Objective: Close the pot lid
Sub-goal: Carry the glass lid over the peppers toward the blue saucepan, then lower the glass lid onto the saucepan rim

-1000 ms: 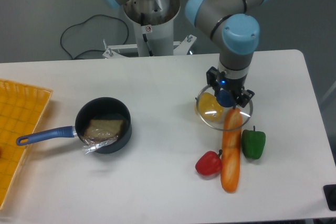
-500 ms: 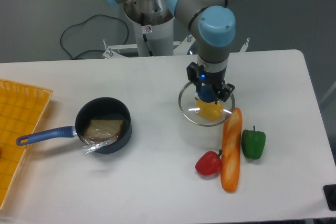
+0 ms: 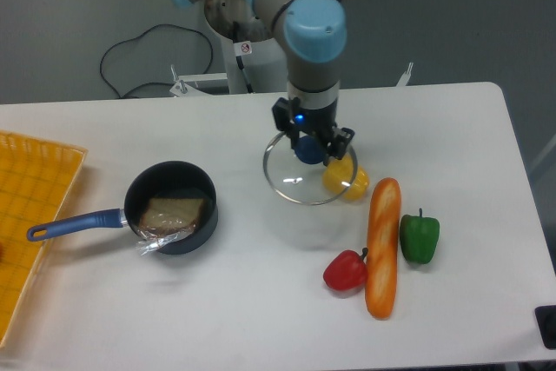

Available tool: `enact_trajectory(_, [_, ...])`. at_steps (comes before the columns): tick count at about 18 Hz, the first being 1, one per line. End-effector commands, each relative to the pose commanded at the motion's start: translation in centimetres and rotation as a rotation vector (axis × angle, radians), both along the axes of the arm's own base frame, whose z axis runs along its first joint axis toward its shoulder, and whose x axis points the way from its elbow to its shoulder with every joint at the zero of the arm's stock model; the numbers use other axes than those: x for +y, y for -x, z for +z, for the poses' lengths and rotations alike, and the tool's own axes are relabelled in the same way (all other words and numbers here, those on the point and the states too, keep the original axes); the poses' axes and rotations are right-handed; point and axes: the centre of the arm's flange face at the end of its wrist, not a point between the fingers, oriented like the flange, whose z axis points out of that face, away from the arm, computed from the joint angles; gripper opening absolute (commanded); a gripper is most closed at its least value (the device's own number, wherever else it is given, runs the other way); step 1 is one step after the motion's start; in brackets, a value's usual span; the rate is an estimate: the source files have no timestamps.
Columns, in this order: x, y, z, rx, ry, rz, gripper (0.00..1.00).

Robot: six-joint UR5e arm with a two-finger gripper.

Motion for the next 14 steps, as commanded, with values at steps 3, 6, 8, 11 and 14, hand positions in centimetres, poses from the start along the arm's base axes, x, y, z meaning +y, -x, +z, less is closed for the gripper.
enact_trajectory(3, [1.6, -2.4, 0.1, -0.002, -0.009, 0.063, 0.62])
enact_trajectory(6, [2.0, -3.6, 0.9, 0.003, -0.026, 0.083, 0.62])
enact_trajectory(8, [2.4, -4.4, 1.2, 0.001, -0.034, 0.126, 0.62])
enact_trajectory(11, [3.1, -5.8, 1.4, 0.001, -0.044, 0.158, 0.62])
enact_trajectory(14, [4.5, -7.2, 1.7, 0.023, -0.088, 0.211, 0.62])
